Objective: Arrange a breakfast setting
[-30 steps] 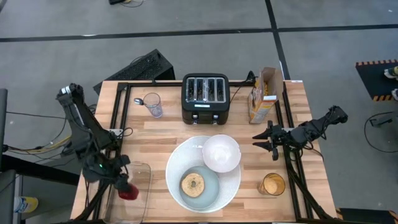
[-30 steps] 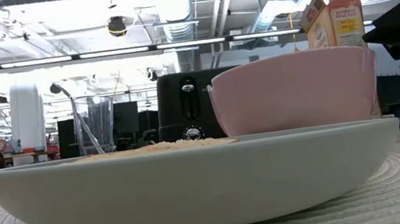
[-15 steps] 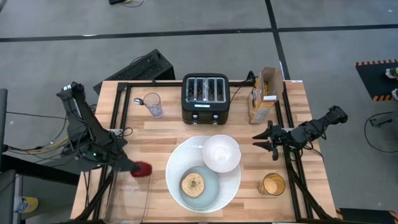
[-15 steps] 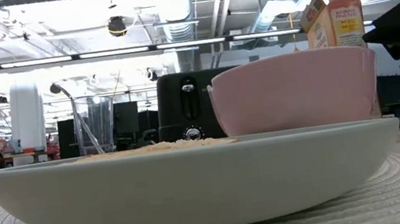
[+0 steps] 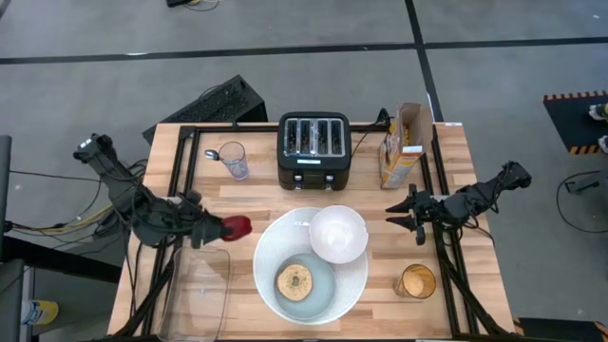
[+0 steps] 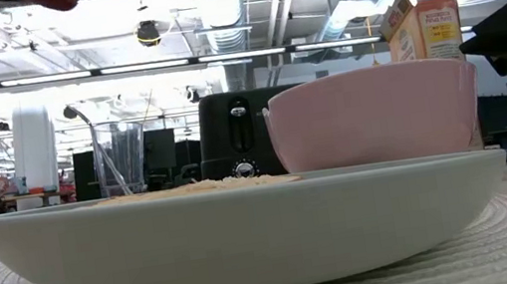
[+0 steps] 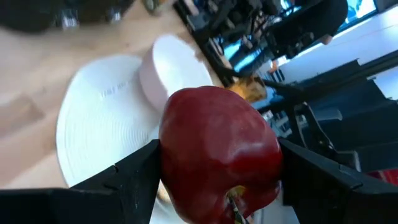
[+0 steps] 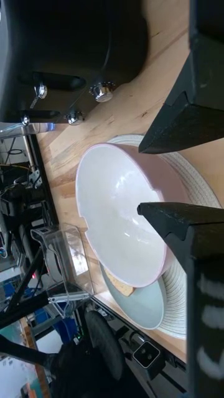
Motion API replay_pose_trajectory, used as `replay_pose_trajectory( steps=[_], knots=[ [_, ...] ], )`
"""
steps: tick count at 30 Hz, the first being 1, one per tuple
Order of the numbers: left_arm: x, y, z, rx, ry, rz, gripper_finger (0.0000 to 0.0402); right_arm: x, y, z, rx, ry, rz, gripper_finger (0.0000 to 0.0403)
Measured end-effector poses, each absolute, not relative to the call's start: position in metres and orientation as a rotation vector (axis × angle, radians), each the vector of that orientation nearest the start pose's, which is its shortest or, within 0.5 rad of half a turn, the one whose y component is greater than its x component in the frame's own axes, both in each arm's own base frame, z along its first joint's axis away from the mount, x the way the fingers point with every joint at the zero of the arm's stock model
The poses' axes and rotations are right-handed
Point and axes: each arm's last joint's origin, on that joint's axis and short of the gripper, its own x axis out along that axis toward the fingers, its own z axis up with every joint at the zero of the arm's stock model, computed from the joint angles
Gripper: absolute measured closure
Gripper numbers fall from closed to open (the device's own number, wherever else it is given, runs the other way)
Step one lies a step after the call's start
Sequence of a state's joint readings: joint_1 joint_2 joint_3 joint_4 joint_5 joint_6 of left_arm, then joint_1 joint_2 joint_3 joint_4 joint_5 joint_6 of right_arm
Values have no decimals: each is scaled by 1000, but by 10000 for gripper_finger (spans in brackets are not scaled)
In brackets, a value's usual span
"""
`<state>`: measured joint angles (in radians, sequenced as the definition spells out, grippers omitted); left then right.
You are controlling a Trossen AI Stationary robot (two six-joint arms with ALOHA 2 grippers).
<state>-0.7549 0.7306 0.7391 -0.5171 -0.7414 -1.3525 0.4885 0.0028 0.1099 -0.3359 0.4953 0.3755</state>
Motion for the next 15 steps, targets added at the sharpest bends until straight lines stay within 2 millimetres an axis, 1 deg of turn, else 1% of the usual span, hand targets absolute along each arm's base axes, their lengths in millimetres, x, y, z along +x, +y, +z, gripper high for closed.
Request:
replay_pose_trajectory(
  steps=[5,15],
  knots=[
    [138,-86,295,-930,321,244,124,81,27,169,266,197,-44,243],
    [188,-100,280,-855,355,188,123,81,27,169,266,197,-45,243]
  ],
)
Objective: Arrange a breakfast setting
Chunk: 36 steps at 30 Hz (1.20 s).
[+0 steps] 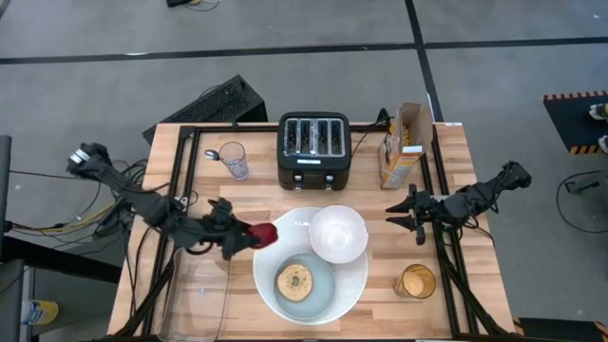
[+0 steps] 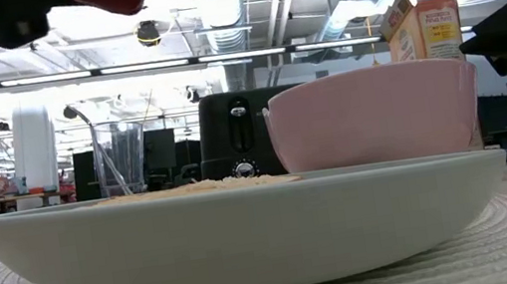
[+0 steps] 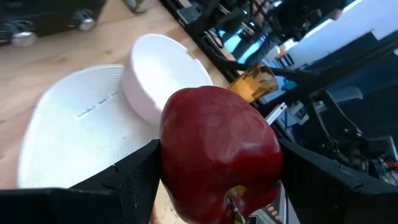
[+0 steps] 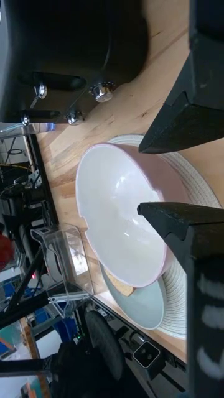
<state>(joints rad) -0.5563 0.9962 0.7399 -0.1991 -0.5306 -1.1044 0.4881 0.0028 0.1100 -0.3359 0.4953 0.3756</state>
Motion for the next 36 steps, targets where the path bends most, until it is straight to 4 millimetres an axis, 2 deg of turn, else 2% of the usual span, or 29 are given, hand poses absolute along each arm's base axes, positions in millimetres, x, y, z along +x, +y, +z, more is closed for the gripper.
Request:
replay_pose_trajectory(
  steps=[6,16,28,36],
  knots=[
    [211,-105,263,-830,420,169,122,81,27,169,266,197,-45,243],
    [244,-117,243,-762,432,51,122,81,27,169,266,197,-45,243],
    [271,-134,215,-726,457,-68,122,81,27,169,266,198,-45,243],
    [292,-140,215,-675,495,-85,122,81,27,169,266,197,-45,243]
  ],
)
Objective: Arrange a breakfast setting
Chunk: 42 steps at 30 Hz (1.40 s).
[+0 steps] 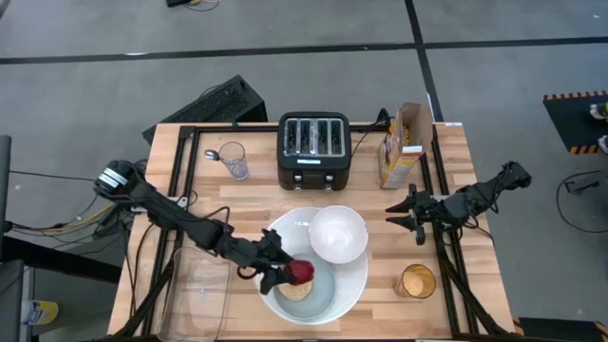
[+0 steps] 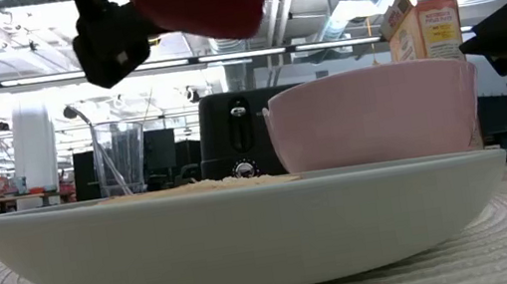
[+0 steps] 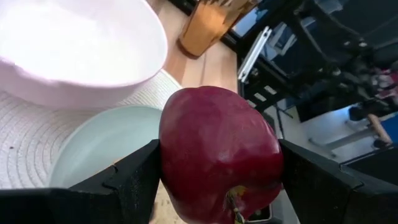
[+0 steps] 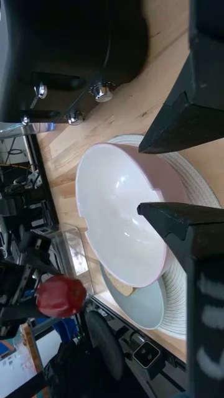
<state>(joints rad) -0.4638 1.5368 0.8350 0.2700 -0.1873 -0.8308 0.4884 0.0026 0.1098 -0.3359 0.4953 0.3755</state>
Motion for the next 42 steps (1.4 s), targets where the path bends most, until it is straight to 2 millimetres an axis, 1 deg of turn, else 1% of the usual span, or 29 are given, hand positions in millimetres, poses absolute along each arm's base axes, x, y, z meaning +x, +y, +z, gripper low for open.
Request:
replay_pose_trajectory(
  steps=[11,17,22,30,37,39,42],
  knots=[
    [318,-153,215,-609,524,-112,122,81,27,169,266,197,-44,243],
    [327,-156,209,-590,561,-92,122,81,27,169,266,197,-44,243],
    [329,-155,210,-538,549,-102,122,81,27,169,266,197,-45,243],
    [329,-155,211,-477,558,-177,122,81,27,169,266,197,-44,243],
    [330,-150,208,-425,575,-152,122,81,27,169,266,197,-44,243],
    [333,-149,205,-429,571,-151,122,81,27,169,266,197,-44,243],
    [337,-149,195,-448,589,-157,122,81,27,169,266,197,-44,243]
  ],
)
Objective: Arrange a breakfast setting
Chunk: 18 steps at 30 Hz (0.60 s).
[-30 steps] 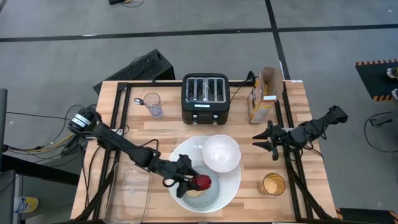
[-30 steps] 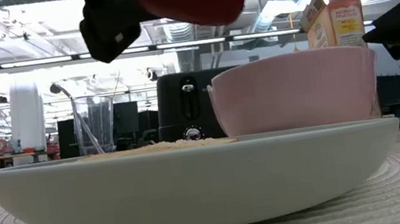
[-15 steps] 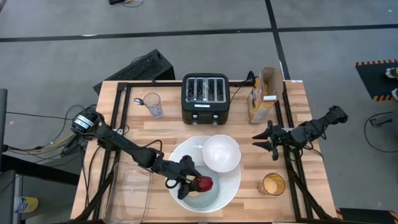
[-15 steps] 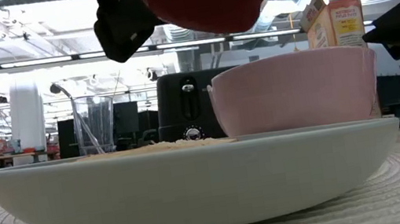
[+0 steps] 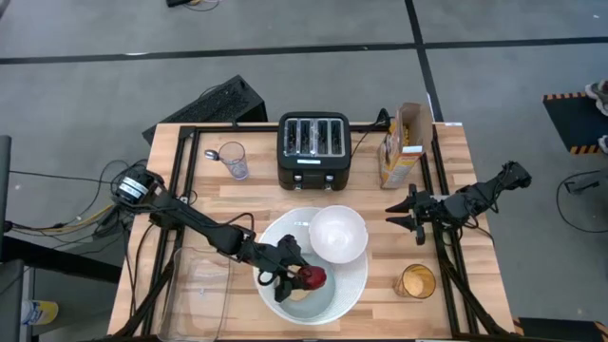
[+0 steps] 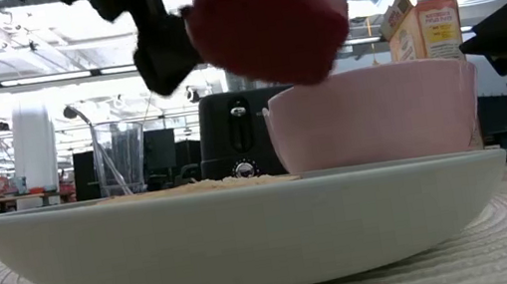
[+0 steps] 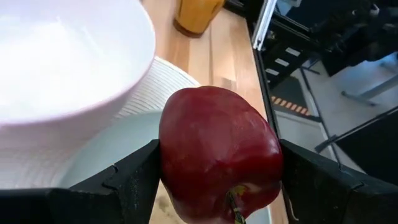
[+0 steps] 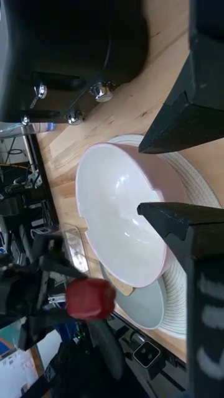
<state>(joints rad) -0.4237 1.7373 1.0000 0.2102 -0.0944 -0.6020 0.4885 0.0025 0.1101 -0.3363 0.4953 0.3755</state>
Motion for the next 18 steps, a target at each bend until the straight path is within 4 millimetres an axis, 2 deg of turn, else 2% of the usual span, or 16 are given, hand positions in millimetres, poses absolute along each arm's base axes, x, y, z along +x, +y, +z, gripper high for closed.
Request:
replay_pose_trajectory(
  steps=[18],
  knots=[
    [353,-141,170,-479,620,-202,122,81,27,169,266,197,-45,243]
  ],
)
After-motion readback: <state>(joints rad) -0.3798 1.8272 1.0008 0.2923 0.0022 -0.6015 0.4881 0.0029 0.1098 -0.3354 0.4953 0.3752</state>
